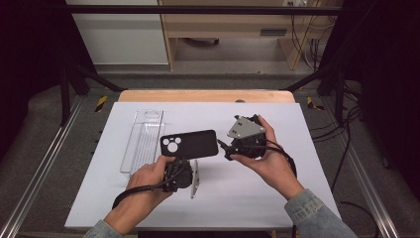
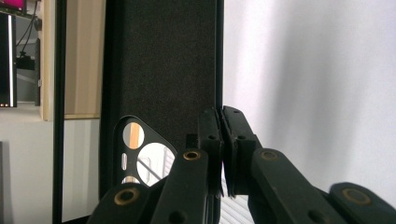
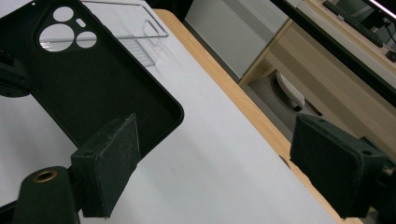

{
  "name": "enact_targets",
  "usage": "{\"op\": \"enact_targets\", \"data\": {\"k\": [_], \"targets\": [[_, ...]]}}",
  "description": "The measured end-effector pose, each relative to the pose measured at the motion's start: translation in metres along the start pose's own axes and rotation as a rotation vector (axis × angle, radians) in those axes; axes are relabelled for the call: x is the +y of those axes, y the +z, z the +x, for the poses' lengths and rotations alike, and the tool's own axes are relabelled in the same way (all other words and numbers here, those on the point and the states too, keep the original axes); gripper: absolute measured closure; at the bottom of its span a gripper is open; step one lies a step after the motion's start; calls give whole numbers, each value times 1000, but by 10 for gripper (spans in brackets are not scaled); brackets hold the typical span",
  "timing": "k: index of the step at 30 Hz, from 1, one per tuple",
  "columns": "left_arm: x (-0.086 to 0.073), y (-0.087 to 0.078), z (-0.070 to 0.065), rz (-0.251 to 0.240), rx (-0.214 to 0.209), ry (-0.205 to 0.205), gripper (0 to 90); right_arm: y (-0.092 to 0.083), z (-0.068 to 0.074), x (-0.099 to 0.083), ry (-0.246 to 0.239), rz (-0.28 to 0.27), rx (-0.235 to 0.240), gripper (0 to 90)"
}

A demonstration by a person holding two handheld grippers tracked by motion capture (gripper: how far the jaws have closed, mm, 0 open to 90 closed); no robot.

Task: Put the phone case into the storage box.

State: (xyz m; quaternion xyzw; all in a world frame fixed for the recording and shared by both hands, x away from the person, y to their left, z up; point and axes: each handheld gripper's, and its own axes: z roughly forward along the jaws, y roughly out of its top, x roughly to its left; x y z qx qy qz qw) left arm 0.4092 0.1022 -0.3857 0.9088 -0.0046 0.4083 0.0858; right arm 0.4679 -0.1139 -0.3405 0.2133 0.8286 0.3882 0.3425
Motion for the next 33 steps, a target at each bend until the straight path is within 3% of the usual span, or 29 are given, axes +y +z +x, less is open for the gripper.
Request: {"op": "enact_targets", "data": {"k": [12, 33], "targets": [[12, 3, -5, -15, 0, 24, 866, 4, -2, -2, -7, 18, 17, 189], [14, 2, -10, -25, 5, 34, 866, 6, 3, -3, -36, 33, 52, 243]]}}
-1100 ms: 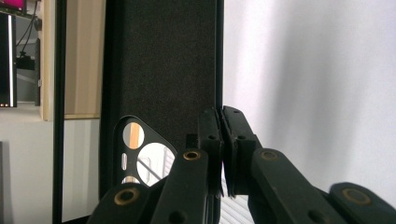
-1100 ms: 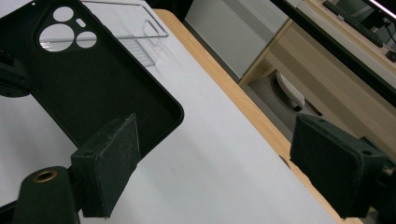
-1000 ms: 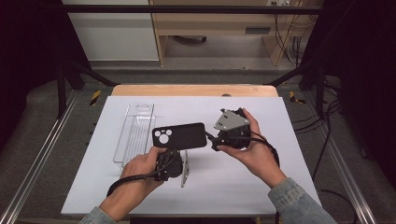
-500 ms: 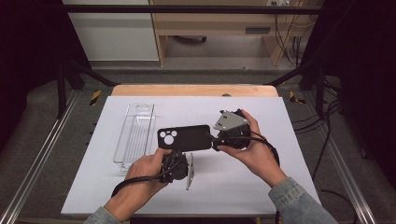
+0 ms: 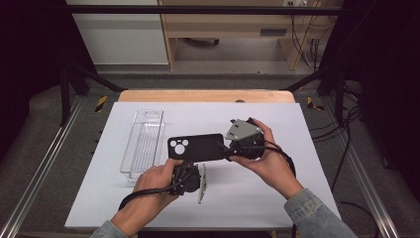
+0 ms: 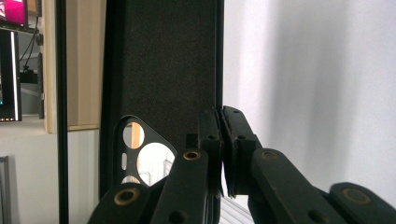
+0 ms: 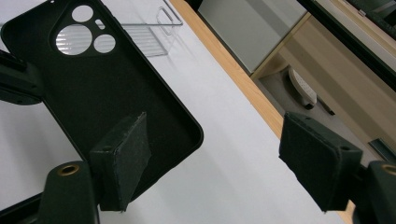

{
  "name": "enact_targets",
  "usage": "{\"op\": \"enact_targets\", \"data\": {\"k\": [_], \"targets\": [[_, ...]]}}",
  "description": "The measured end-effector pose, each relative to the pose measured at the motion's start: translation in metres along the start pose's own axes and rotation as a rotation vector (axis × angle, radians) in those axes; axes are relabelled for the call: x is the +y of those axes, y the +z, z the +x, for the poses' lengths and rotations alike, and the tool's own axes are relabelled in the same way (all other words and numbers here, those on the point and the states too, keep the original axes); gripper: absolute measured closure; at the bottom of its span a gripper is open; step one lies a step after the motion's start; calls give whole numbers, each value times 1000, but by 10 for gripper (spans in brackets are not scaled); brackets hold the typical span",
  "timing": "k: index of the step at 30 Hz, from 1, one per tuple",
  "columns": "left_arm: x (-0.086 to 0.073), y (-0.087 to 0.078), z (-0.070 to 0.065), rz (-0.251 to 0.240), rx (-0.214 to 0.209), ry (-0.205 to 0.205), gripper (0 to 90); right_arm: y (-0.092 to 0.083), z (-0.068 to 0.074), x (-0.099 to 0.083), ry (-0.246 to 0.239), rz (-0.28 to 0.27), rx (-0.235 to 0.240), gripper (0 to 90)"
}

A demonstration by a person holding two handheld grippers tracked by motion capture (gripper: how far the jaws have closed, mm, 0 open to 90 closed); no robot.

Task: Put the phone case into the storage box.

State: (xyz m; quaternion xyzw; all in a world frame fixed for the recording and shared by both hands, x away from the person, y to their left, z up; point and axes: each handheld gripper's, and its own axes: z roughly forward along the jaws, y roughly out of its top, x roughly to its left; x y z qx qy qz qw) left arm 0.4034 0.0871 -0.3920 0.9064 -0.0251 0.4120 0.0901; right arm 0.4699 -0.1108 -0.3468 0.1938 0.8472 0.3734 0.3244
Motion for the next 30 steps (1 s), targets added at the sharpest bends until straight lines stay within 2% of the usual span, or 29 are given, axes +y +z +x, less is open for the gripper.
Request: {"op": "enact_targets", "data": {"k": [13, 30], "targets": [[1, -1, -2, 4, 4, 11, 866, 5, 4, 0, -26, 24, 33, 299], [3, -2, -5, -6, 29, 27, 866, 29, 3, -3, -9, 89, 113, 304]]}}
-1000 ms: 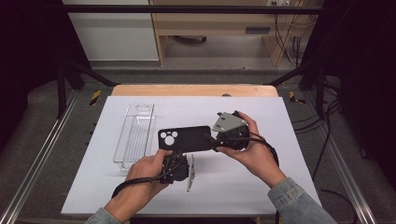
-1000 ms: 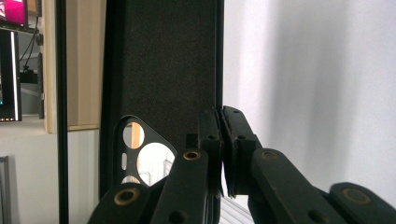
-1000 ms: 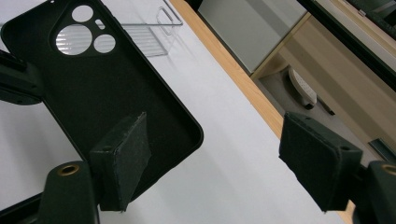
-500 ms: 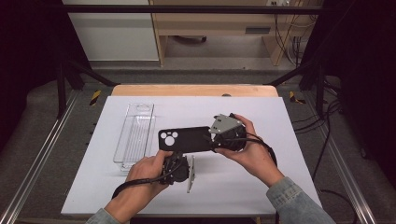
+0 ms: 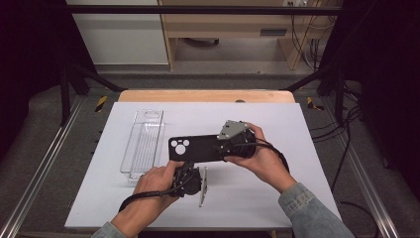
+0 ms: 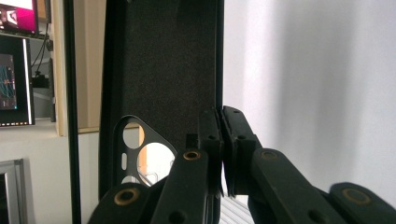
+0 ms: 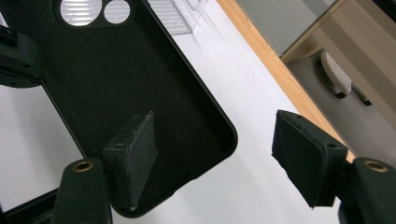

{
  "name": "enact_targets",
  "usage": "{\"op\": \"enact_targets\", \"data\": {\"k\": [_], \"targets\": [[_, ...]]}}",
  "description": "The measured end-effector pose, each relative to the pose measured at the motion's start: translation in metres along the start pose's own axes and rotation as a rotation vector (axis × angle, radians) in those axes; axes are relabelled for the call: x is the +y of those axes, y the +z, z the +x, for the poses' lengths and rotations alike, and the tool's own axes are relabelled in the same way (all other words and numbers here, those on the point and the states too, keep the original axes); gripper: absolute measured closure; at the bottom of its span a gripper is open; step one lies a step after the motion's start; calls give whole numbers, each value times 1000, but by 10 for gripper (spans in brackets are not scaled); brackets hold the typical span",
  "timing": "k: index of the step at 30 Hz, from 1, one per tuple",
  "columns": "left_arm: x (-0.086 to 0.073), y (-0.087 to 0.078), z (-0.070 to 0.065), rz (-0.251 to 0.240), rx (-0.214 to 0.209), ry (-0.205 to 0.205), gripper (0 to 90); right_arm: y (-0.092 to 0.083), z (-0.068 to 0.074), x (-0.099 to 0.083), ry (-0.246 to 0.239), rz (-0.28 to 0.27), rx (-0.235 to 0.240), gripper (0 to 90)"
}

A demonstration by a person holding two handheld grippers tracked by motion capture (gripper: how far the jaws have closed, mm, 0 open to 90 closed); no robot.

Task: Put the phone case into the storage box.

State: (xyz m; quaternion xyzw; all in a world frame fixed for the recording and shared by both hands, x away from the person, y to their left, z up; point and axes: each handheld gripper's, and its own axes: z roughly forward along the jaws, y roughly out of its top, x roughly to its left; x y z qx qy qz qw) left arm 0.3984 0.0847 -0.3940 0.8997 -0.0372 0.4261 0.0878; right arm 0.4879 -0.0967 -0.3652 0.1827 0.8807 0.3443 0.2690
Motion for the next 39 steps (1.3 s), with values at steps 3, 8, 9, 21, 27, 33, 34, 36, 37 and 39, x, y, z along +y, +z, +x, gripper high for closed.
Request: {"op": "enact_targets", "data": {"k": [3, 8, 9, 21, 27, 33, 34, 36, 37, 39], "targets": [[0, 0, 0, 2, -1, 1, 866, 4, 0, 0, 6, 7, 12, 320], [0, 0, -1, -3, 1, 1, 866, 7, -1, 0, 10, 13, 27, 345], [-1, -1, 0, 3, 2, 7, 866, 8, -1, 1, 4, 14, 33, 348], [2, -1, -2, 26, 9, 53, 866, 9, 2, 12, -84, 11, 33, 501], [1, 4, -8, -35, 9, -16, 866, 10, 3, 16, -134, 9, 34, 560], [2, -2, -2, 35, 0, 72, 866, 13, 6, 19, -172, 20, 43, 593], [2, -2, -2, 35, 0, 74, 866, 13, 6, 19, -176, 19, 49, 600], [2, -2, -2, 35, 0, 76, 866, 13, 6, 20, -180, 16, 48, 615], [3, -2, -2, 34, 2, 81, 866, 13, 6, 21, -188, 18, 50, 621], [3, -2, -3, 22, 2, 69, 866, 13, 6, 21, -199, 22, 52, 631]]}}
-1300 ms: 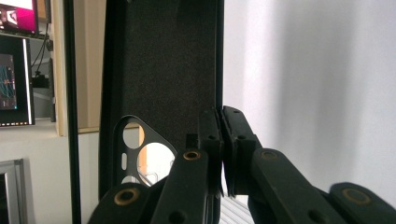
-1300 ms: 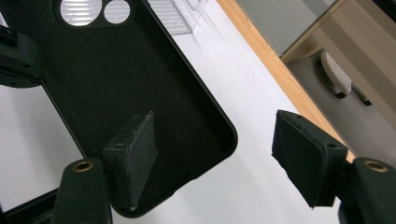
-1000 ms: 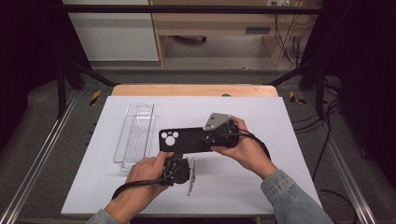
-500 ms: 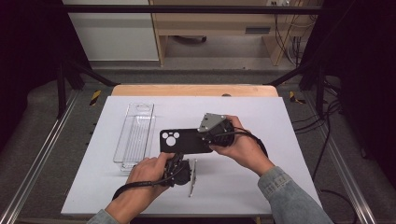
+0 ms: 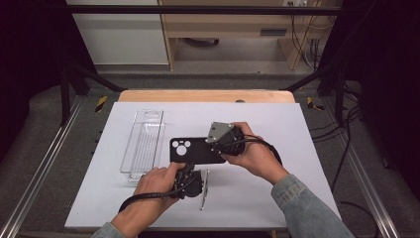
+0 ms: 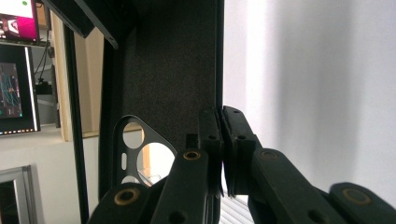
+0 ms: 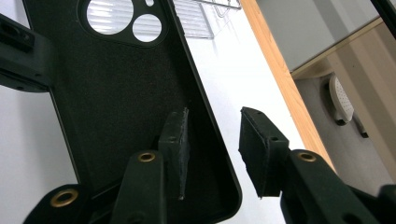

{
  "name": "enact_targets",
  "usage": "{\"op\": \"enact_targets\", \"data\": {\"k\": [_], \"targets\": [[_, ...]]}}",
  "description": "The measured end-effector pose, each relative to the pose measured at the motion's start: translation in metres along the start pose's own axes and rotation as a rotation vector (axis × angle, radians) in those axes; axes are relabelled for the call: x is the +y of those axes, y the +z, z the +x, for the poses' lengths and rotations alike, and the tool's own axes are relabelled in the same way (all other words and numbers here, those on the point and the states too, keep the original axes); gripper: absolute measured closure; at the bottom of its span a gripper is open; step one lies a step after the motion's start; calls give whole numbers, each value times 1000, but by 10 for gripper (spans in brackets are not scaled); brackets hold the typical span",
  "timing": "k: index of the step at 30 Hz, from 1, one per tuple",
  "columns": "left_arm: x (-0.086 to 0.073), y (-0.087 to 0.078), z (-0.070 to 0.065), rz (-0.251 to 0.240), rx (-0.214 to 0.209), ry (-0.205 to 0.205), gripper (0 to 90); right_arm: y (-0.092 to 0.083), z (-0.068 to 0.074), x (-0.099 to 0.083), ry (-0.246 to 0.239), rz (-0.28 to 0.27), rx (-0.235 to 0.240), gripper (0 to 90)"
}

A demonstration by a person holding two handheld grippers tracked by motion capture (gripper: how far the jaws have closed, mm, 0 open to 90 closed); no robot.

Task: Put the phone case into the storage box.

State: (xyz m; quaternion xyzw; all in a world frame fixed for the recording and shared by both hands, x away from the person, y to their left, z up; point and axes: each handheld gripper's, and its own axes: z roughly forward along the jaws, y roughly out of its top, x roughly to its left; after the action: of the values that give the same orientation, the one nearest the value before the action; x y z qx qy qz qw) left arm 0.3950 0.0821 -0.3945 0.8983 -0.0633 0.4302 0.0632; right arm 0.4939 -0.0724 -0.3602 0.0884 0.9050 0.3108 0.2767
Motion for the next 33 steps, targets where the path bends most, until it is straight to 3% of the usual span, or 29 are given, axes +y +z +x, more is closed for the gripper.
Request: {"op": "enact_targets", "data": {"k": [1, 5, 10, 13, 19, 22, 23, 25, 28, 29, 33], "targets": [[0, -1, 1, 14, -1, 17, 866, 0, 0, 0, -6, -2, -1, 637], [1, -1, 0, -1, 1, 5, 867, -1, -1, 2, -21, 0, 2, 658], [3, -2, 0, 18, 5, 34, 866, -1, 0, 3, -40, 0, 6, 683], [3, -1, -2, 1, 4, 16, 866, -1, 0, 3, -61, 2, 12, 704], [3, -1, -2, 18, 5, 43, 866, 1, 1, 3, -90, -4, 20, 732], [2, 1, -4, 8, 7, 27, 866, 2, 1, 3, -91, 1, 29, 742], [2, 0, -3, 25, 5, 48, 866, 2, 1, 3, -94, -1, 28, 746], [2, 1, -5, 9, 6, 33, 866, 3, 1, 3, -104, 2, 34, 752], [3, 0, -4, 26, 7, 53, 866, 3, 2, 3, -113, 0, 35, 763], [2, 1, -5, 12, 8, 35, 866, 3, 2, 4, -114, 0, 35, 768], [2, 1, -5, 14, 11, 41, 866, 3, 2, 4, -121, -5, 42, 777]]}}
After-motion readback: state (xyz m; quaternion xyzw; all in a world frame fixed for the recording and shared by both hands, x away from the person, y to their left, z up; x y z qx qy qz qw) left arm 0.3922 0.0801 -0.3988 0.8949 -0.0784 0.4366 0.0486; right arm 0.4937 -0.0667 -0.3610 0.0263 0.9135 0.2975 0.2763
